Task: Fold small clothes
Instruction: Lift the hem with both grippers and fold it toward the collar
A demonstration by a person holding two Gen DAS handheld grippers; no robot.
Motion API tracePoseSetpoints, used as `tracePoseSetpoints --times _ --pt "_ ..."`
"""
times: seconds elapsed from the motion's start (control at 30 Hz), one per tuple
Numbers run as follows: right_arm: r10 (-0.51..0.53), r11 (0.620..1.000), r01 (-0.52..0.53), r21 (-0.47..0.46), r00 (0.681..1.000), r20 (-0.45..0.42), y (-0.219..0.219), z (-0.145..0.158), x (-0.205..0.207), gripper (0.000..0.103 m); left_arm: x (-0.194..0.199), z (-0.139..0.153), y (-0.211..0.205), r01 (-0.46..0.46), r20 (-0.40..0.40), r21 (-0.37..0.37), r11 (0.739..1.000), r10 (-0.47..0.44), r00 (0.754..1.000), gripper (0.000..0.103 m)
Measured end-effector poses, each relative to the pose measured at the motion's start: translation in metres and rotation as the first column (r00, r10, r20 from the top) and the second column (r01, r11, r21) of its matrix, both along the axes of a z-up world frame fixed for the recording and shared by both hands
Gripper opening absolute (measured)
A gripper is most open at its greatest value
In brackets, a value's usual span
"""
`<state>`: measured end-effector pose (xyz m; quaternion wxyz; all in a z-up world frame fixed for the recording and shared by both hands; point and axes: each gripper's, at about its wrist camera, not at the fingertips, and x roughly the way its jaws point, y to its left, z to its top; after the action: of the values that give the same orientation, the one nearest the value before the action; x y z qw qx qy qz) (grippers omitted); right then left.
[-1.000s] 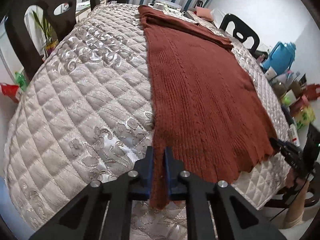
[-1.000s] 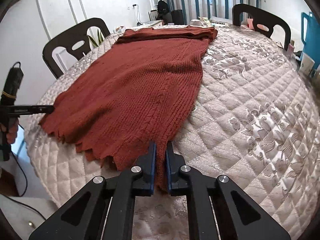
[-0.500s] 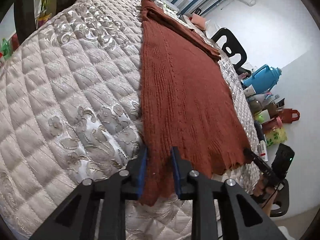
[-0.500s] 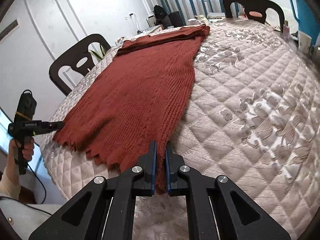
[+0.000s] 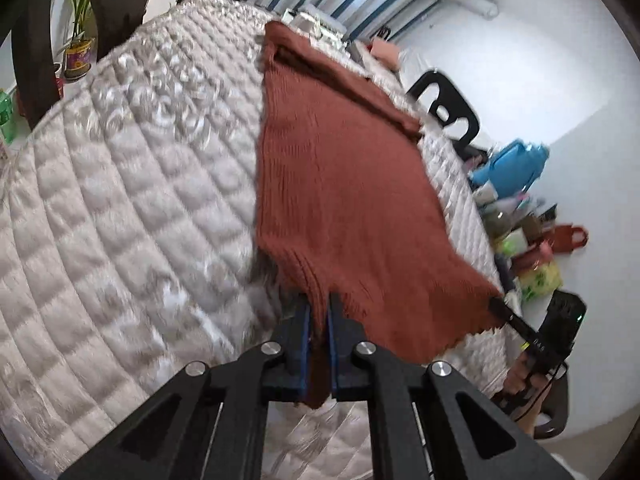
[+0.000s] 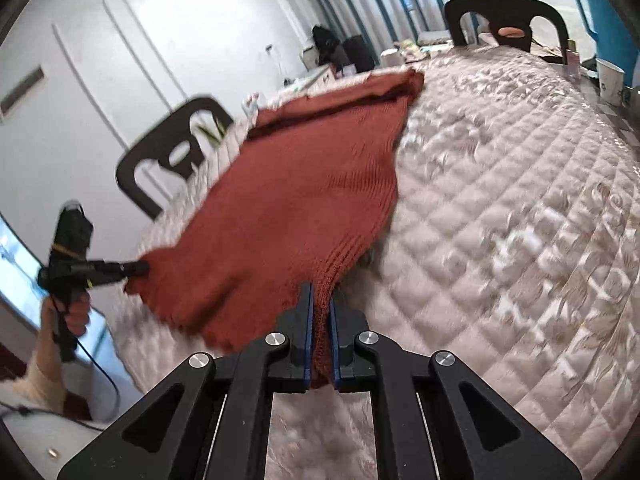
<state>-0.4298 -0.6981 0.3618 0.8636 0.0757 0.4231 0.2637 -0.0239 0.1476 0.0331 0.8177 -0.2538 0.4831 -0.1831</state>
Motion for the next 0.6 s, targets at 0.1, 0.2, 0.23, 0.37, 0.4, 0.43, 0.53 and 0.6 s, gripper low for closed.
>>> tracePoseSetpoints --times 0.1,0.2,0.23,0.37,0.4,0.43,0.53,0.6 --pt "-0.004 1.0 0.004 0.009 1.0 0.019 0.003 0.012 0.014 0.006 0.014 0.014 0.006 -0.016 0.036 -0.054 0.998 0.018 0.999 0.009" --pt "-0.006 0.999 0.006 0.037 1.0 0.024 0.007 0.023 0.036 0.006 0.038 0.025 0.012 -0.04 0.058 -0.094 0.995 0.045 0.997 0.009" --pt "-0.012 0.999 0.011 0.042 1.0 0.028 0.008 0.027 0.043 0.006 0.048 0.029 0.015 -0.051 0.061 -0.103 0.993 0.058 0.996 0.009" --pt "-0.03 0.999 0.029 0.039 0.999 0.036 0.014 0.036 0.082 0.006 0.085 0.03 0.021 -0.065 0.049 -0.141 0.988 0.073 0.996 0.009" --pt "-0.032 0.999 0.03 0.034 0.999 0.038 0.017 0.036 0.095 0.006 0.098 0.028 0.021 -0.074 0.041 -0.143 0.987 0.081 0.996 0.009" --pt "-0.035 0.999 0.033 0.033 0.999 0.036 0.018 0.036 0.105 0.006 0.108 0.027 0.021 -0.081 0.038 -0.143 0.986 0.088 0.995 0.009" --pt "-0.049 0.998 0.049 0.039 0.999 0.014 0.022 0.031 0.14 0.006 0.136 0.025 0.02 -0.088 0.035 -0.143 0.986 0.094 0.995 0.009" --pt "-0.064 0.997 0.064 0.034 0.998 -0.007 0.023 0.025 0.165 0.006 0.156 0.022 0.019 -0.101 0.024 -0.141 0.985 0.105 0.994 0.009"
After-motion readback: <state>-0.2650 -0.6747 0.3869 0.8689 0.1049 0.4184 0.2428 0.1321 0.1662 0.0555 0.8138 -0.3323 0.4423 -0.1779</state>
